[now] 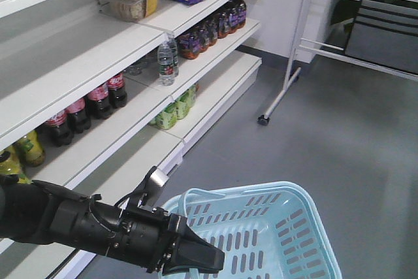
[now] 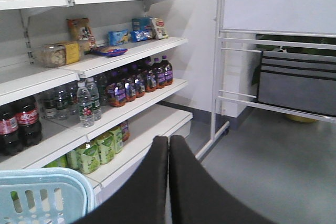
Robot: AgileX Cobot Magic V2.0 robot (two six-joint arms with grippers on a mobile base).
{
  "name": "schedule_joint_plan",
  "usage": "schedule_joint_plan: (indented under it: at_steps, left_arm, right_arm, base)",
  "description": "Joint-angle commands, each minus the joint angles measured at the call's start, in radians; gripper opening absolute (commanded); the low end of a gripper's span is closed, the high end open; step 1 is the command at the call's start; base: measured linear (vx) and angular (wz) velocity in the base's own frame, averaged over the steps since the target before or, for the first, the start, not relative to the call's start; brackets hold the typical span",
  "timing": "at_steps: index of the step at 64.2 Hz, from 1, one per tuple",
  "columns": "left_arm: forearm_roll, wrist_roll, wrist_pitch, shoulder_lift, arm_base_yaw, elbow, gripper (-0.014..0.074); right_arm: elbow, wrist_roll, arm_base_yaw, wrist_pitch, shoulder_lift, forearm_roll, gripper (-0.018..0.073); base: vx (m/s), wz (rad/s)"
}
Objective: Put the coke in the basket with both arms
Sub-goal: 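Turn the base away from the shelf carrying the basket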
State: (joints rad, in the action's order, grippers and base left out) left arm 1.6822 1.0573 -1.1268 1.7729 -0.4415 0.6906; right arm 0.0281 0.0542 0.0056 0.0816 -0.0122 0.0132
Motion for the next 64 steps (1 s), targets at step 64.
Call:
schedule_joint_plan:
  at_steps: [64]
  left_arm:
    - [0.081,0.013,-0.093,-0.046,0.001,0.012,-0.0007]
  right_arm:
    - [0.015,-0.004,-0.002,-0.07,-0.015,0.01,-0.0009]
  base:
    - [-0.02,-0.31]
